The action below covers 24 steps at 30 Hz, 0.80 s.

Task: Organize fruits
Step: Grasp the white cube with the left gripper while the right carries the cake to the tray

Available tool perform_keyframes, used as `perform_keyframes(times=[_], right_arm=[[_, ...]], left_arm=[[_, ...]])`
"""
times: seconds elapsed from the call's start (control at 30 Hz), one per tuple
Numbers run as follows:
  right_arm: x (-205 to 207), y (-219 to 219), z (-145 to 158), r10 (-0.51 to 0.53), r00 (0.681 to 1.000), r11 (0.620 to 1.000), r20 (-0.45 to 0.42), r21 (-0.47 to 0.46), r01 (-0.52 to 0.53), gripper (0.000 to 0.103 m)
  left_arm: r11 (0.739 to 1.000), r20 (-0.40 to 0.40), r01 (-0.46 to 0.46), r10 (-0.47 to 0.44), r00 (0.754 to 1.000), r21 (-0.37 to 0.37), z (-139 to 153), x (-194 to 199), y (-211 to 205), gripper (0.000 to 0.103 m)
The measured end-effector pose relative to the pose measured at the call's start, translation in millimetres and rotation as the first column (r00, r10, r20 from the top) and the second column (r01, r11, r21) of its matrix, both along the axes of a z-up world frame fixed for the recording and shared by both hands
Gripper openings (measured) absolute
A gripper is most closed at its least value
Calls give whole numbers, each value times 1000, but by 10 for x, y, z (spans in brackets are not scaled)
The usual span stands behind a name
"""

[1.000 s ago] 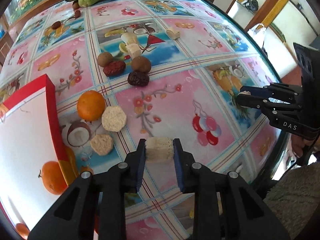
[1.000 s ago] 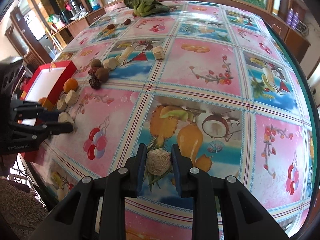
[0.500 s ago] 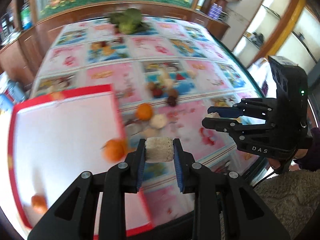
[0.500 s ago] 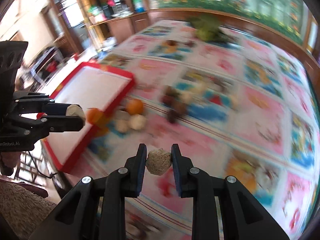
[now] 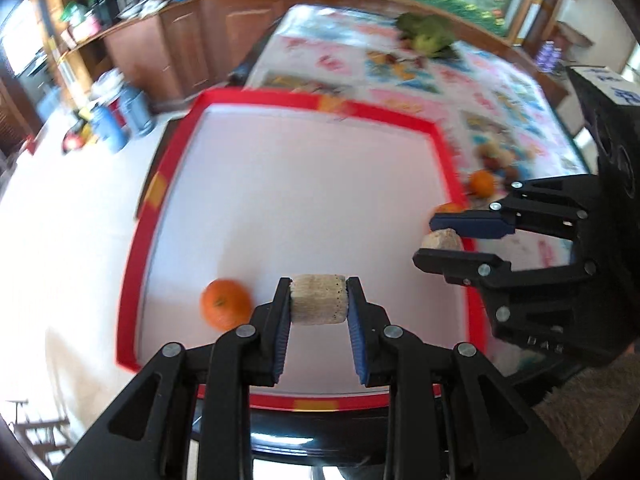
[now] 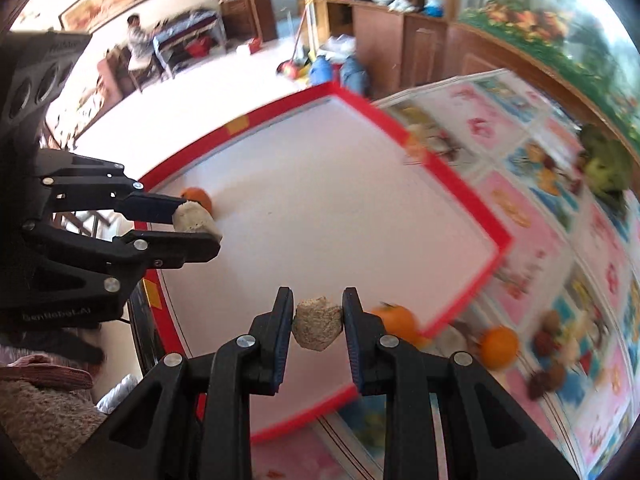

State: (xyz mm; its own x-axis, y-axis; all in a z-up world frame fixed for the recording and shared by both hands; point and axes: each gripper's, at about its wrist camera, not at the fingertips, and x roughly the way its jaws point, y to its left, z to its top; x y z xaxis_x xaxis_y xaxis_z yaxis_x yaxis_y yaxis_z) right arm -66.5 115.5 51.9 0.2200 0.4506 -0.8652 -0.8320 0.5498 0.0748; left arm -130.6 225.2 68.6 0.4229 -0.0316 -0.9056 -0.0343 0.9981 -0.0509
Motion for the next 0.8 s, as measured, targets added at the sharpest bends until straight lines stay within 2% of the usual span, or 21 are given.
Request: perform_keyframes(times=[0.13,0.33,0.4,0.47,0.57,0.6,0.8], right_arm=[[-16,152,-154,12,1000,998,-28,-60,-14,24],[-69,233,-236,9,999,994,-32,-104,-12,25],[-47,222,-220,-1,999,993,-49,-119,-5,28],[-38,195,-199,-24,999,992,-35,-121,20,36],[-32,31,-68,-67,998,996,-10,-66,66,36],[-18,-26,-33,-84,996,995,-3,-50,83,36],[62,-342,126,-188,981,982,45,18,188,36]], left_arm=[[997,-26,-45,46,999,56,-78,-9,77,28],[991,-16,-36,38,999,127,-73,-20,68,29],[992,-26,-34,37,999,122,-79,5,55,29],[991,-29,-35,39,999,132,-64,25,37,31],[988,-9,-43,45,999,146,0,50,26,46],[987,1,-52,53,999,155,30,66,22,55],[983,44,-47,39,998,177,165,183,-67,65]])
